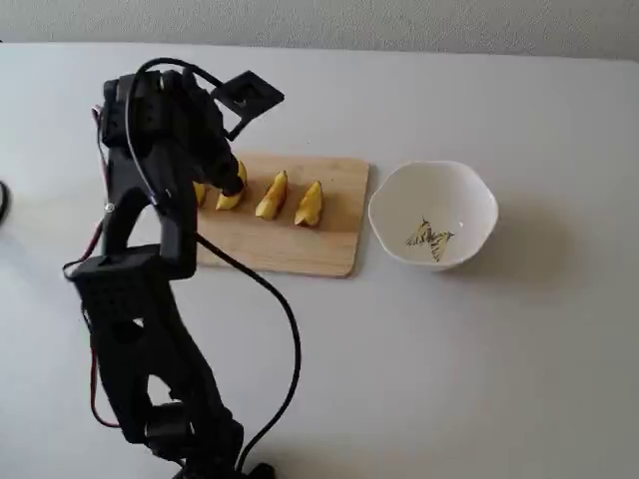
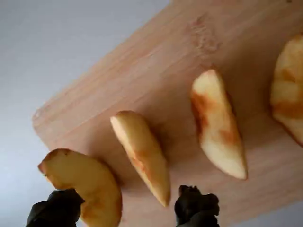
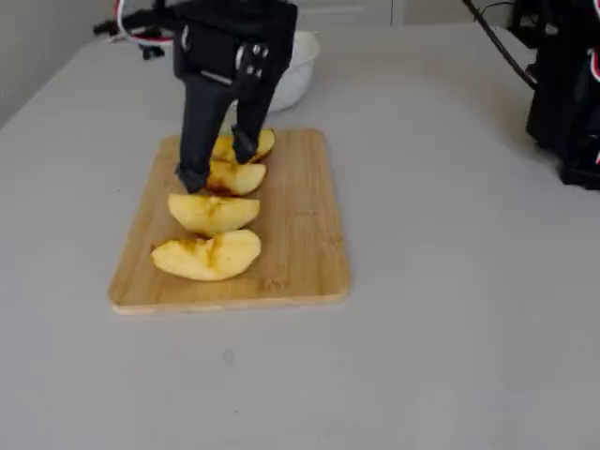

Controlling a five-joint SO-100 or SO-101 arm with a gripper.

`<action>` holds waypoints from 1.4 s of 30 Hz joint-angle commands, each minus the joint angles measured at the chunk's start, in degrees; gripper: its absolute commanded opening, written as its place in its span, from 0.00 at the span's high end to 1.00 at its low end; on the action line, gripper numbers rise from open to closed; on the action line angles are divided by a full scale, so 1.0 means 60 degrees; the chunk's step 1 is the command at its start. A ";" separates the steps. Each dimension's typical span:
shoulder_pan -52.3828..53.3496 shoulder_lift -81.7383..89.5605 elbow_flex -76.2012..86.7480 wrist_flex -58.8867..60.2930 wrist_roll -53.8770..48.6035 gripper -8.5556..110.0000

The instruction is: Pick up the third from the right apple slice from the cutting board and place it into the bowl

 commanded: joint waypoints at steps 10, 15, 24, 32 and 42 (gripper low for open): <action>0.0146 -0.4058 -0.5889 0.2212 0.0029 0.70; 0.0322 -0.4351 -0.5947 0.2139 0.0000 0.73; 0.0337 -0.4424 -0.5962 0.2065 0.0088 0.86; 0.0103 -0.4453 -0.6035 0.2036 0.0366 0.93; -0.0029 -0.2856 -0.6328 0.1992 0.1421 0.93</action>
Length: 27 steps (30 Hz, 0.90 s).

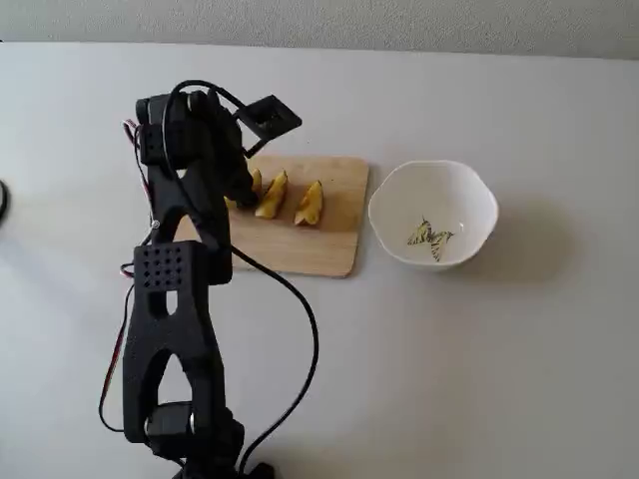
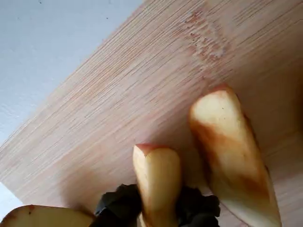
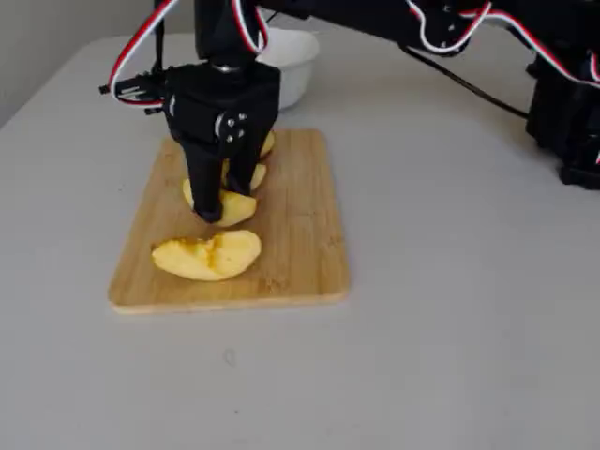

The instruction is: Pick up the third from the right apple slice from the cutting board and place it into the bowl

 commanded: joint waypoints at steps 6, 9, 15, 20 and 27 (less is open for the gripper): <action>-0.0103 0.3179 -0.0542 0.0220 0.1099 0.93; 0.0513 0.4028 -0.0469 0.0278 0.1362 0.93; 0.3003 0.5171 0.0000 0.0337 0.1582 0.93; 0.4878 0.5259 0.0146 0.0337 0.1084 0.93; 0.6138 0.4995 0.0146 0.0337 0.0732 0.93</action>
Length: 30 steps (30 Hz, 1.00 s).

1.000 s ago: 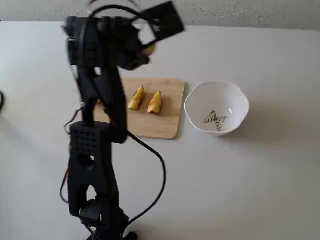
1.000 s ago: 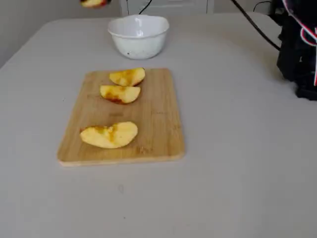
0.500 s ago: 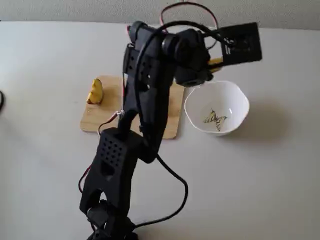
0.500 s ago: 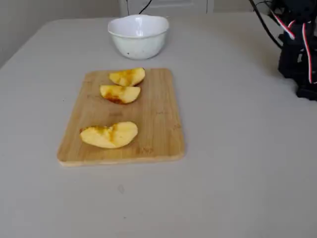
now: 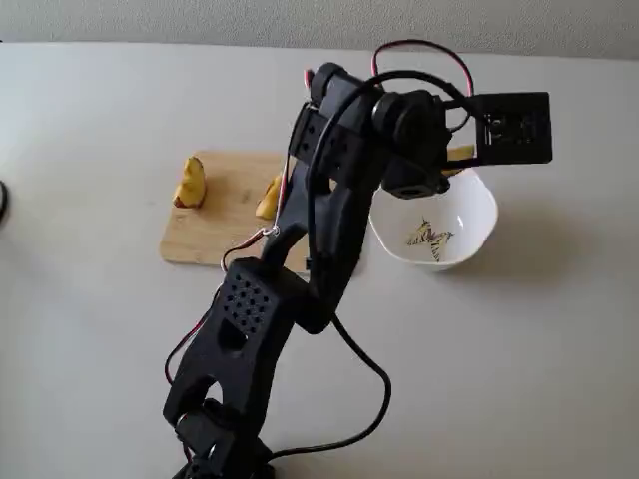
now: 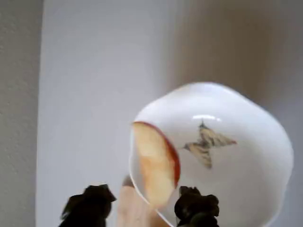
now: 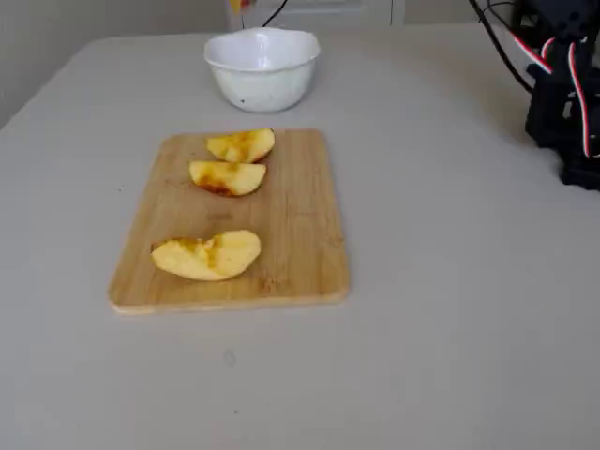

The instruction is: Pick up the third from the right apple slice from the cutting board and place it into the bowl

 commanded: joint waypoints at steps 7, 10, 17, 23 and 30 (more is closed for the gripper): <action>-0.0176 0.0776 -0.0132 0.0293 0.0527 0.82; -0.0732 0.1831 -0.0029 0.0308 0.0791 0.92; -0.2900 0.6079 0.0894 0.0322 0.2798 0.93; -0.5376 1.0854 0.2622 0.0308 0.4189 0.93; -0.5449 1.5483 0.5771 0.0205 0.4600 0.93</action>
